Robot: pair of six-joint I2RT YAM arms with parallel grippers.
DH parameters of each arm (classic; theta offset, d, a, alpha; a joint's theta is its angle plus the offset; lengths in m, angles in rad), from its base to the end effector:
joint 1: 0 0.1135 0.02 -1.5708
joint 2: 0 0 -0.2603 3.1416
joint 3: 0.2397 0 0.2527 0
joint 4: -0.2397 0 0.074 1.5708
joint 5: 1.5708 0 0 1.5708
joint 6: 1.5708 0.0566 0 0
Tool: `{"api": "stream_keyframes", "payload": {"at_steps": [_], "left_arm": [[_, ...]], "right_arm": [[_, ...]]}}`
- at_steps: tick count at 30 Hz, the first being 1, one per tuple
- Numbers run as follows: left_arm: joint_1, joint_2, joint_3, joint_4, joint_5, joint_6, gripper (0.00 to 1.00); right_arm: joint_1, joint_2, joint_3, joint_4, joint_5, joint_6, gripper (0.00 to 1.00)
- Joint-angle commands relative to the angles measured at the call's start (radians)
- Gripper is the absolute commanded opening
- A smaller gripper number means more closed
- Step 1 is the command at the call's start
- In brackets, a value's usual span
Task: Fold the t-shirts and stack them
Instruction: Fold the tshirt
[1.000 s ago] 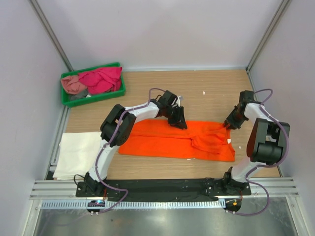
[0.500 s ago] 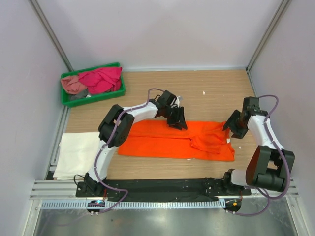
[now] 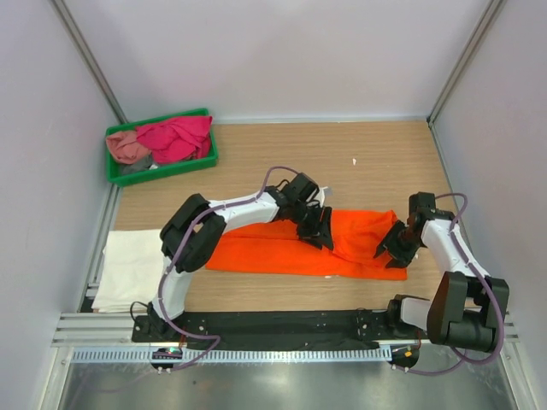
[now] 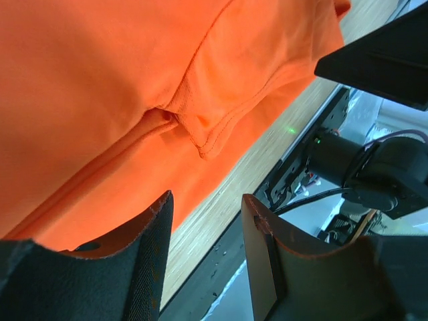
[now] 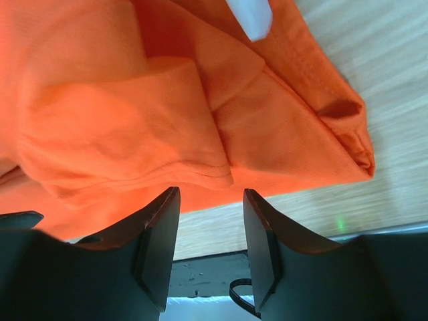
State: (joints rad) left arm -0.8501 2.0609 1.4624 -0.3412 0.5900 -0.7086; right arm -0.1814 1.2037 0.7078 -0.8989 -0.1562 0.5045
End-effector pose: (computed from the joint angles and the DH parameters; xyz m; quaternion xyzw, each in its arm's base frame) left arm 0.2737 -0.3593 0.1567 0.1543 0.9009 -0.4053 0.0170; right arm 0.1922 -0.0263 0.1645 0.3275 0.9376 0.0908 0.0740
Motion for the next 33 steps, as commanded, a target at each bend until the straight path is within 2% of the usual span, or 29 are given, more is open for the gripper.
{"api": "stream_keyframes", "payload": {"at_steps": [1, 6, 18, 22, 27, 33], "left_arm": [[-0.012, 0.013, -0.001, -0.010, 0.025, -0.019, 0.47], [-0.024, 0.036, 0.004, 0.019, 0.028, -0.051, 0.48], [-0.032, 0.113, 0.062, 0.036, 0.044, -0.084, 0.49], [-0.032, 0.133, 0.076, 0.044, 0.054, -0.095, 0.47], [-0.033, 0.131, 0.081, 0.045, 0.057, -0.097, 0.46], [-0.032, 0.116, 0.075, 0.045, 0.053, -0.095, 0.45]], "right_arm": [[0.005, -0.021, -0.040, 0.018, -0.013, 0.049, 0.48], [0.005, -0.010, -0.074, 0.060, -0.016, 0.095, 0.41], [0.005, 0.036, -0.087, 0.130, 0.000, 0.115, 0.37], [0.008, 0.036, -0.087, 0.120, -0.003, 0.112, 0.28], [0.014, 0.010, -0.067, 0.057, -0.006, 0.114, 0.10], [0.037, -0.026, -0.062, -0.069, 0.026, 0.189, 0.02]]}}
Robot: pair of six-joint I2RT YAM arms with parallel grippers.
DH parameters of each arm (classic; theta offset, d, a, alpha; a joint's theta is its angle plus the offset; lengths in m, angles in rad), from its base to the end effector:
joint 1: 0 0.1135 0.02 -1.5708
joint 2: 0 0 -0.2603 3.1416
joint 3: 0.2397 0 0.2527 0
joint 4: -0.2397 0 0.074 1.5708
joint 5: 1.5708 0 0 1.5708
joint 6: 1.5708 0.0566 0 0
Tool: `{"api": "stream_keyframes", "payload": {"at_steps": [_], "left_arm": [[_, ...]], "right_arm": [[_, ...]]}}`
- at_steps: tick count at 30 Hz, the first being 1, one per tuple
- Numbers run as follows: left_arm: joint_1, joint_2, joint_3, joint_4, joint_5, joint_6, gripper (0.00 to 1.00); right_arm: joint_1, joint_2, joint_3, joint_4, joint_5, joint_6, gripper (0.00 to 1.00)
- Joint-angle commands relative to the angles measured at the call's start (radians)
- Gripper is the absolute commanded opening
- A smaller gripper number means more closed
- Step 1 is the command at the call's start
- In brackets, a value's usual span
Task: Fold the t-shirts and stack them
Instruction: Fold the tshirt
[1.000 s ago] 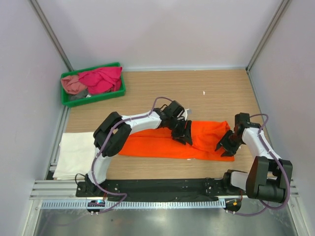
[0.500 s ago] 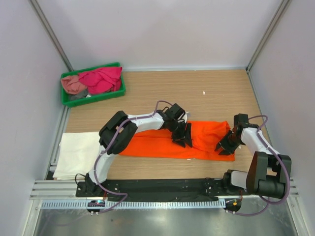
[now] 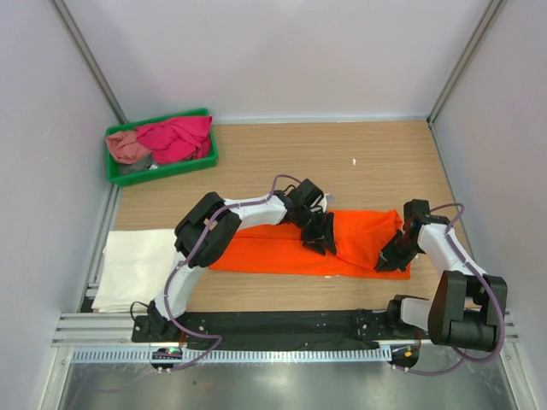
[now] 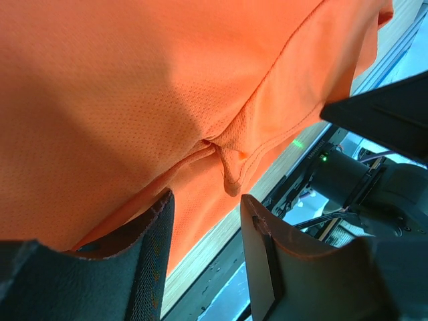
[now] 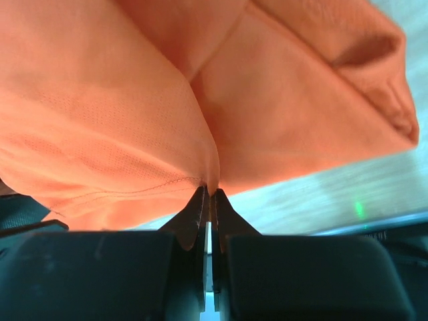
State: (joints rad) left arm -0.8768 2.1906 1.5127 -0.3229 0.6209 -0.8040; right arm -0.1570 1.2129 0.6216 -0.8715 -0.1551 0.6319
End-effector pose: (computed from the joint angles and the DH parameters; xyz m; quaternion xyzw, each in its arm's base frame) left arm 0.2720 -0.3784 0.1171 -0.1191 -0.9101 0.3950 0.0398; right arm 0.1792 -0.0195 0.1411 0.3787 0.9207 0.0878 0.0341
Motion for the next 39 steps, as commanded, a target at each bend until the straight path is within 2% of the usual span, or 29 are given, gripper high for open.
{"api": "stream_keyframes", "payload": {"at_steps": [1, 5, 9, 12, 13, 15, 17, 19, 20, 23, 26, 30, 34, 39], "left_arm": [[-0.005, -0.014, 0.027, 0.027, 0.022, 0.000, 0.45], [-0.004, -0.012, 0.037, 0.022, 0.033, 0.003, 0.46], [-0.004, -0.029, 0.037, 0.001, 0.034, 0.032, 0.47], [-0.002, -0.041, 0.040, -0.031, 0.042, 0.060, 0.47], [-0.002, -0.055, 0.040, -0.056, 0.052, 0.087, 0.47], [0.005, -0.077, 0.038, -0.082, 0.062, 0.117, 0.47], [0.012, -0.117, 0.034, -0.119, 0.082, 0.172, 0.47], [0.015, -0.165, 0.030, -0.157, 0.091, 0.233, 0.47], [0.015, -0.181, 0.030, -0.169, 0.091, 0.252, 0.47], [0.028, -0.235, 0.027, -0.179, 0.083, 0.273, 0.47], [0.067, -0.241, 0.037, -0.165, 0.056, 0.261, 0.46], [0.143, -0.200, 0.063, -0.153, 0.062, 0.227, 0.43], [0.209, -0.177, 0.060, -0.143, 0.057, 0.226, 0.43], [0.292, -0.158, 0.005, -0.148, 0.027, 0.215, 0.41]], "right_arm": [[0.016, -0.056, 0.004, -0.103, 0.025, 0.078, 0.02], [0.019, -0.076, -0.026, -0.090, 0.035, 0.112, 0.02], [0.019, -0.029, 0.006, -0.067, 0.055, 0.085, 0.04], [0.017, -0.003, 0.042, -0.072, 0.042, 0.060, 0.11], [0.017, -0.003, 0.067, -0.081, 0.040, 0.046, 0.21], [0.017, -0.013, 0.102, -0.099, 0.045, 0.031, 0.29], [0.016, -0.019, 0.188, -0.130, 0.097, 0.006, 0.41], [0.016, -0.013, 0.286, -0.133, 0.147, -0.017, 0.43], [0.014, -0.004, 0.317, -0.127, 0.220, -0.033, 0.45], [0.007, 0.060, 0.436, -0.089, 0.261, -0.058, 0.45], [0.007, 0.160, 0.515, -0.032, 0.261, -0.063, 0.41], [0.007, 0.272, 0.549, 0.064, 0.229, -0.026, 0.07], [0.007, 0.367, 0.552, 0.112, 0.235, 0.008, 0.02], [0.007, 0.419, 0.514, 0.144, 0.258, 0.037, 0.02]]}}
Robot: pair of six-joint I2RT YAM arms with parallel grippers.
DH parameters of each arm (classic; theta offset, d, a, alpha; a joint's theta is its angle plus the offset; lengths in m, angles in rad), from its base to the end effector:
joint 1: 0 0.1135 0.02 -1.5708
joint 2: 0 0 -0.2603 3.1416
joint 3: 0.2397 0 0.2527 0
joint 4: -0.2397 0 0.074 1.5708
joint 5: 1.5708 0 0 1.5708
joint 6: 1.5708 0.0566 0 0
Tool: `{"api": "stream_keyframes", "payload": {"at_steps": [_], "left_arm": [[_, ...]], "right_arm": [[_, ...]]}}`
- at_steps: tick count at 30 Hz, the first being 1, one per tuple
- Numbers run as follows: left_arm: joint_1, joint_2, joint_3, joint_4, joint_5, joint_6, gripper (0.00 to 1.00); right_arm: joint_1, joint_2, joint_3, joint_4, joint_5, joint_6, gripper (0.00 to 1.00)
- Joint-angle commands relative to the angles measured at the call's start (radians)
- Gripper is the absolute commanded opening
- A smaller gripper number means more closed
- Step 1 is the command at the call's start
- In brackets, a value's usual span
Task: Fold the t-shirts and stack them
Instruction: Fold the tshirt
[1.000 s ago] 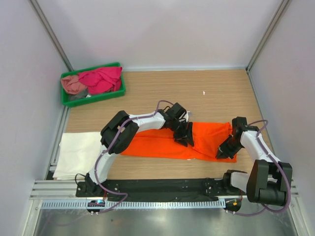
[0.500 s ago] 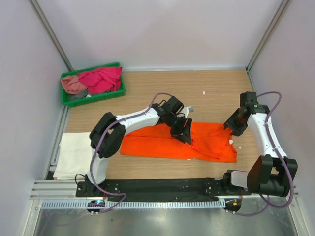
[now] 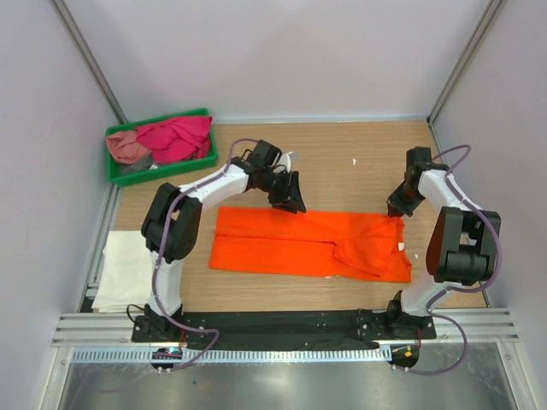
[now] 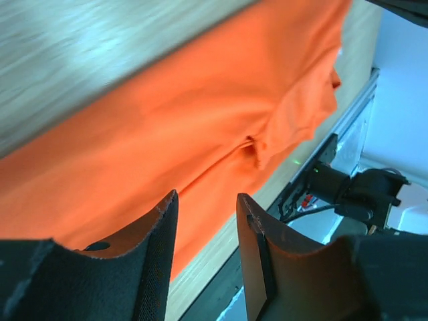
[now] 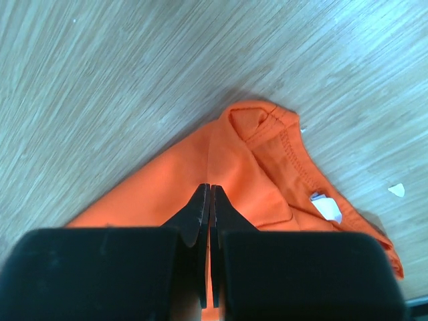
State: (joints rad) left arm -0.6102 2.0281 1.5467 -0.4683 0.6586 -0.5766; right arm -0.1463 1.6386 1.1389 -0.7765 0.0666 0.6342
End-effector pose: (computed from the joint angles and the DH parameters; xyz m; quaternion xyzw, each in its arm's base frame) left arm 0.3484 -0.2859 0.1900 0.1139 0.8992 -0.4170 0.0675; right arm 0.3158 -0.0503 0.1834 0.3806 0.9124 0.0035 0.1503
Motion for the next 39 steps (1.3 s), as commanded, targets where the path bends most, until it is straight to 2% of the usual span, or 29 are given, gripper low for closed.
{"api": "stream_keyframes", "payload": {"at_steps": [1, 7, 12, 17, 21, 24, 25, 28, 32, 34, 35, 36, 39], "left_arm": [[0.038, 0.003, -0.045, -0.001, -0.022, -0.014, 0.41], [0.128, 0.044, -0.115, 0.000, -0.063, -0.006, 0.38], [0.148, 0.075, -0.149, -0.001, -0.097, 0.015, 0.38], [0.155, 0.078, -0.175, 0.002, -0.112, 0.029, 0.37], [0.155, 0.044, -0.157, -0.026, -0.125, 0.053, 0.38], [0.155, -0.017, -0.136, -0.068, -0.140, 0.086, 0.43], [0.153, -0.055, -0.134, -0.075, -0.143, 0.092, 0.44], [0.153, -0.110, -0.140, -0.095, -0.143, 0.112, 0.46], [0.153, -0.212, -0.168, -0.101, -0.148, 0.119, 0.47], [0.153, -0.241, -0.187, -0.101, -0.145, 0.116, 0.47], [0.155, -0.267, -0.194, -0.099, -0.142, 0.110, 0.47], [0.155, -0.278, -0.201, -0.098, -0.136, 0.109, 0.47], [0.153, -0.328, -0.235, -0.092, -0.132, 0.103, 0.47]], "right_arm": [[-0.004, -0.003, -0.014, 0.051, 0.044, 0.033, 0.02], [-0.032, 0.015, -0.103, 0.087, 0.099, 0.021, 0.01], [-0.078, 0.044, -0.174, 0.151, 0.107, -0.005, 0.01], [-0.105, 0.030, -0.145, 0.134, 0.096, -0.053, 0.02], [-0.105, 0.014, -0.079, 0.076, 0.070, -0.097, 0.07], [-0.099, -0.035, -0.030, 0.022, 0.049, -0.119, 0.17], [-0.093, -0.054, -0.010, 0.010, 0.047, -0.122, 0.29], [-0.053, -0.102, 0.005, -0.049, 0.018, -0.114, 0.49], [0.042, -0.164, -0.036, -0.075, -0.045, -0.015, 0.59], [0.112, -0.213, -0.086, -0.067, -0.054, 0.100, 0.63], [0.132, -0.232, -0.103, -0.069, -0.054, 0.146, 0.74], [0.146, -0.250, -0.125, -0.067, -0.044, 0.241, 0.99], [0.229, -0.306, -0.151, -0.079, 0.059, 0.346, 1.00]]}}
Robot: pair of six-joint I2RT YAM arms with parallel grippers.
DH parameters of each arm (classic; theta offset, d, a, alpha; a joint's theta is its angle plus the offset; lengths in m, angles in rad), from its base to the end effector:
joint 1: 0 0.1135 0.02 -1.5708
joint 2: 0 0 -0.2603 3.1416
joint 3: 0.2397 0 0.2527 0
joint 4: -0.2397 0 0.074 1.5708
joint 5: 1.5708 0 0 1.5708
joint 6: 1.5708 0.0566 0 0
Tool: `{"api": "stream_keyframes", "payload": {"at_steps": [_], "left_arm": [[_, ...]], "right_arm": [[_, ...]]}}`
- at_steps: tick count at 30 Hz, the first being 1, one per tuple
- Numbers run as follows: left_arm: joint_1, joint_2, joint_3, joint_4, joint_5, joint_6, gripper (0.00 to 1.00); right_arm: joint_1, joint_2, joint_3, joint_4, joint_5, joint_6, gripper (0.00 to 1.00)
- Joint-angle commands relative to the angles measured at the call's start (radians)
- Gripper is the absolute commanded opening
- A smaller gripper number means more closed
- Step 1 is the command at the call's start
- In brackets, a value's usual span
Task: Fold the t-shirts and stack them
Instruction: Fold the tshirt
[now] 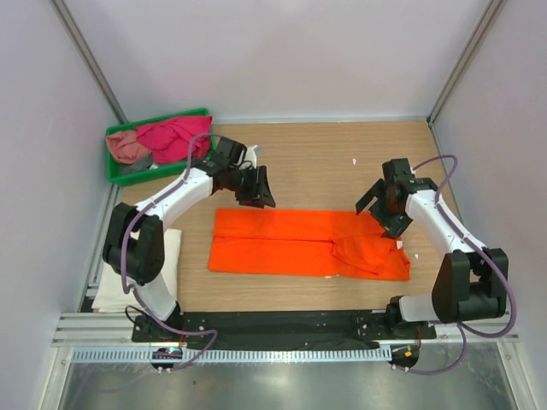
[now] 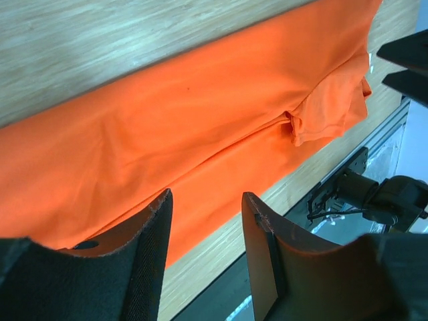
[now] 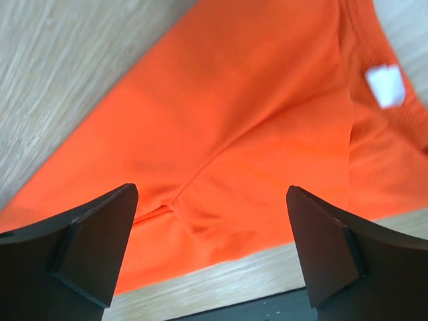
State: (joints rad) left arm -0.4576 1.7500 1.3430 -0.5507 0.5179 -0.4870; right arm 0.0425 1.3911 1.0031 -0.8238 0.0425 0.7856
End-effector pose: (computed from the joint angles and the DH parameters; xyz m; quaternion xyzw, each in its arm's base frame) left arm 0.3343 -0.1959 0.2268 0.0637 0.9226 -0.3501 0.1487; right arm 0.2691 0.0090 0.2100 0.3607 0.9152 0.0527 0.1718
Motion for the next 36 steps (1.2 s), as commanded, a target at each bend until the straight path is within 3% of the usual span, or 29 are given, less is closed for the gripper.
{"api": "stream_keyframes", "payload": {"at_steps": [1, 6, 11, 20, 26, 32, 34, 36], "left_arm": [[0.002, -0.064, -0.041, -0.006, 0.004, 0.011, 0.47], [0.002, -0.170, -0.123, 0.001, -0.012, -0.010, 0.48], [0.002, -0.251, -0.171, -0.023, -0.033, -0.012, 0.49], [0.002, -0.300, -0.176, -0.107, -0.084, 0.025, 0.51], [0.002, -0.259, -0.114, -0.181, -0.147, 0.106, 0.56], [0.000, -0.182, -0.044, -0.229, -0.174, 0.143, 0.58], [0.000, -0.143, -0.035, -0.218, -0.168, 0.143, 0.58], [-0.003, -0.115, -0.021, -0.212, -0.167, 0.146, 0.58]], "right_arm": [[0.054, -0.063, -0.014, -0.058, 0.105, 0.219, 1.00], [0.068, -0.029, -0.059, -0.097, 0.109, 0.400, 1.00], [0.103, 0.021, -0.147, 0.020, 0.106, 0.521, 1.00], [0.114, 0.219, -0.141, 0.156, 0.192, 0.497, 1.00], [0.112, 0.445, -0.003, 0.225, 0.287, 0.304, 1.00], [0.135, 0.724, 0.465, 0.297, 0.356, -0.144, 1.00], [0.152, 0.793, 0.602, 0.278, 0.361, -0.318, 1.00], [0.165, 0.884, 0.793, 0.232, 0.337, -0.394, 1.00]]}}
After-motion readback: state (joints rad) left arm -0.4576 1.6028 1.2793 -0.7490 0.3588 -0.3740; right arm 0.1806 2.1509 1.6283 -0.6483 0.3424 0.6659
